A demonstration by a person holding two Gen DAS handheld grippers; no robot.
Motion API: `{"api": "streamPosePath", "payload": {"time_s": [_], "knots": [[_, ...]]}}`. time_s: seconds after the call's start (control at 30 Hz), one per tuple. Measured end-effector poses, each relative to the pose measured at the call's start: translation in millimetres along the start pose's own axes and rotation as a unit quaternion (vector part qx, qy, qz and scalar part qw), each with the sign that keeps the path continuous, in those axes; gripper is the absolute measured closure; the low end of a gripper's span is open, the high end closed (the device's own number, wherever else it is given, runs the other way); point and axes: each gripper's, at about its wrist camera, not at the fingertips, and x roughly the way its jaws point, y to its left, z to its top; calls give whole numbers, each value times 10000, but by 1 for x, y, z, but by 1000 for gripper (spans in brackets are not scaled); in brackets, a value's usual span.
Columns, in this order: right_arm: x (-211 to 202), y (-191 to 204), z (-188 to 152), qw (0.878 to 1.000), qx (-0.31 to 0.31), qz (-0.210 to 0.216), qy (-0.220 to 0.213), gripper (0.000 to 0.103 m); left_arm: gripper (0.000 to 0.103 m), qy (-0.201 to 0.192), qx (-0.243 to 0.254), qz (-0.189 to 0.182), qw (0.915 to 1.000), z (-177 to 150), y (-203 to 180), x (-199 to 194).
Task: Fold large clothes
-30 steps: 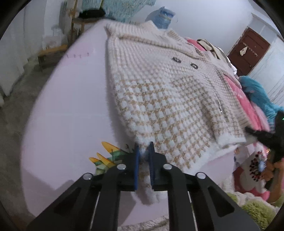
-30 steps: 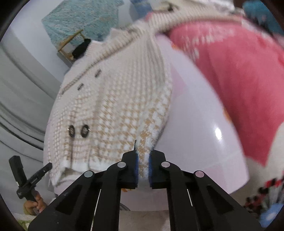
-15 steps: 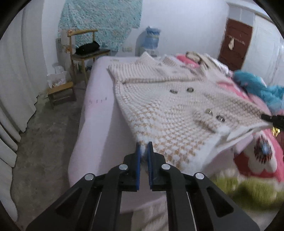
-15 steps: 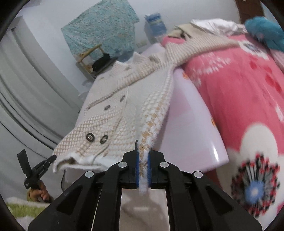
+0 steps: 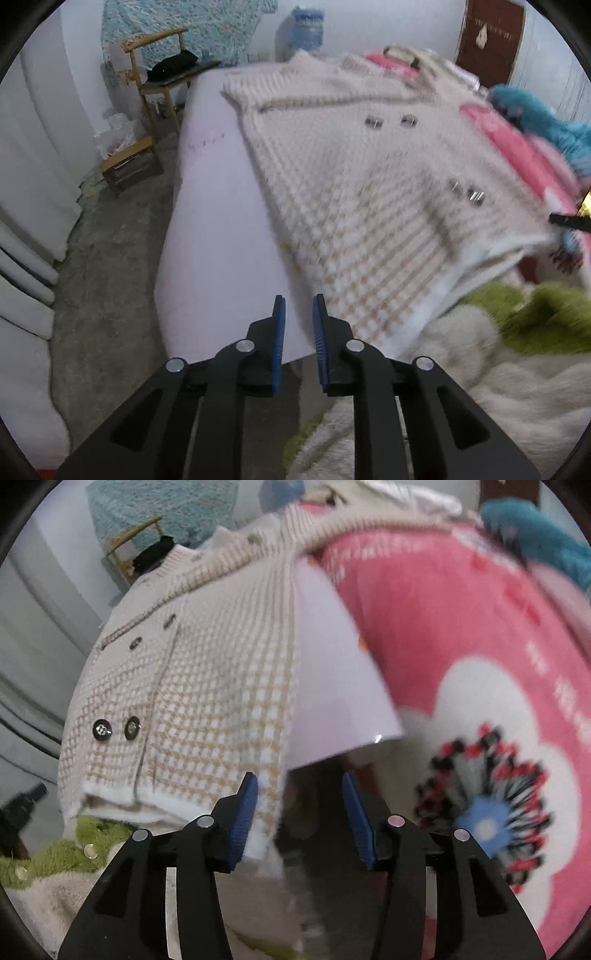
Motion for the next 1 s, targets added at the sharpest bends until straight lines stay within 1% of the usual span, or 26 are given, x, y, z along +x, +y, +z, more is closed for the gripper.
{"api": "streamPosePath", "payload": {"time_s": [0.03,0.1,0.13,0.2,0.23,0.27,0.3,0.33,0.37,0.4,0.43,0.5,0.53,0.57,0.63,0.7,0.73,0.77,0.83,1.0], "knots": [[-3,3,3,10000,-52,43,-58,57,88,-92,-45,-121,9999,5,-1,-4],[-6,9,10,9996,-75,243,-124,57,88,-155,-18,-367,9992,16,-10,-2],[-7,18,13,9987,-111,467,-151,56,88,-171,35,-452,9988,21,-16,-1],[-6,39,18,9944,-358,979,-155,50,88,-140,263,-782,9965,31,-35,8],[-5,47,17,9922,-487,1136,-135,45,84,-87,359,-944,9948,32,-44,11],[-4,58,14,9896,-660,1277,-96,43,81,-14,504,-1177,9918,32,-57,15],[0,72,12,9859,-927,1395,-19,43,75,3,725,-1417,9873,33,-71,18],[2,82,7,9827,-1172,1435,47,43,65,-3,917,-1547,9837,31,-84,18],[6,94,5,9806,-1355,1417,91,43,60,5,1144,-1621,9801,30,-94,21],[11,103,1,9776,-1595,1364,143,43,52,10,1388,-1601,9773,30,-105,25],[18,114,-2,9736,-1882,1275,205,43,50,-4,1714,-1515,9735,27,-118,28],[24,129,-8,9657,-2288,1201,256,43,50,-42,2224,-1316,9660,22,-140,35],[28,138,-11,9596,-2563,1126,265,43,50,-101,2462,-1149,9623,18,-149,39],[29,140,-16,9561,-2716,1067,263,43,50,-146,2584,-1033,9604,17,-154,41],[34,149,-23,9447,-3147,897,199,43,50,-273,2867,-803,9543,12,-164,47],[39,155,-26,9360,-3415,836,156,43,50,-342,3090,-462,9493,9,-170,55],[40,157,-27,9334,-3480,861,139,43,50,-363,3170,-310,9472,7,-170,57],[43,157,-26,9319,-3510,898,145,43,50,-376,3221,-233,9457,7,-170,59],[48,159,-27,9286,-3585,945,183,43,50,-386,3299,-151,9431,6,-172,63],[55,156,-35,9221,-3754,924,130,43,50,-303,3364,-123,9412,5,-175,72]]}}
